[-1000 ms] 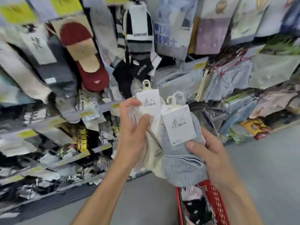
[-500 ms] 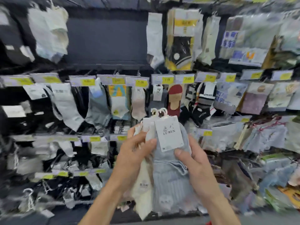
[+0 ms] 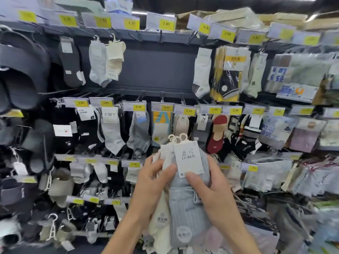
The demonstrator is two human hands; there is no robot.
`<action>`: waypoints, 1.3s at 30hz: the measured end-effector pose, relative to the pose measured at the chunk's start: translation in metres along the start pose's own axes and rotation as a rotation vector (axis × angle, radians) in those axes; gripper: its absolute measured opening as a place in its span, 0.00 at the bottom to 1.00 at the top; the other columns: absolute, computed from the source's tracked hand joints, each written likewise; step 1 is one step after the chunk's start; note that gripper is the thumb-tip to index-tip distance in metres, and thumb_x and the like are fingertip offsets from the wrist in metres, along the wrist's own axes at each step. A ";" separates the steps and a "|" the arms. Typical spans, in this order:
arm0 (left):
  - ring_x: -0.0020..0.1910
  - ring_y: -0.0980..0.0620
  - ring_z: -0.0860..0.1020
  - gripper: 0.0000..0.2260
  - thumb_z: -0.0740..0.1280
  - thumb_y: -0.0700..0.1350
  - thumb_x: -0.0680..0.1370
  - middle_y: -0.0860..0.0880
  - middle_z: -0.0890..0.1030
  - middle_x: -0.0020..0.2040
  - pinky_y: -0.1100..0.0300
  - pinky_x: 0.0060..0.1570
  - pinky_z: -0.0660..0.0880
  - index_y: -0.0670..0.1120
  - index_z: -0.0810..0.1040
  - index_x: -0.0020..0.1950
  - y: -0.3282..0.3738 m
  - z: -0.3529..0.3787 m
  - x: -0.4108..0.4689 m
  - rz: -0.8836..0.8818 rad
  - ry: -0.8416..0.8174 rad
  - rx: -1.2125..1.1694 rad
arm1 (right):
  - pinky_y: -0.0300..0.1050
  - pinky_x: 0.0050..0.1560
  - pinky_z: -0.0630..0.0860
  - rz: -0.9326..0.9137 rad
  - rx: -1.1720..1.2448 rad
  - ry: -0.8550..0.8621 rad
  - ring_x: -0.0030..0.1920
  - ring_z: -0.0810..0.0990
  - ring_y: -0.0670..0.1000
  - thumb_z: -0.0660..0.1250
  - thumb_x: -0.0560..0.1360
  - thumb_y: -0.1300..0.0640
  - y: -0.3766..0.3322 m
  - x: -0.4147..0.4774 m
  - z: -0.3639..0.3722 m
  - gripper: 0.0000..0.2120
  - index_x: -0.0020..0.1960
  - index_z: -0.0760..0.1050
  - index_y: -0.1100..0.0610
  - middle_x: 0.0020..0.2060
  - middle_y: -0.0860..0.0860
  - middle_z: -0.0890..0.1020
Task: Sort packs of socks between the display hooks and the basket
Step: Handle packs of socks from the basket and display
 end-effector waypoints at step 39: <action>0.63 0.42 0.77 0.13 0.71 0.58 0.71 0.46 0.76 0.63 0.39 0.64 0.74 0.55 0.85 0.53 0.032 0.098 0.182 0.124 0.051 0.095 | 0.43 0.42 0.83 -0.018 0.427 0.242 0.44 0.87 0.51 0.74 0.67 0.49 0.028 0.185 -0.145 0.11 0.49 0.84 0.47 0.46 0.51 0.88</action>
Point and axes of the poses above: each hand's wrist, its own x-axis towards the middle knuckle, its own z-axis out of the palm, y = z × x, the point moved 6 cm from there along x, towards the middle knuckle
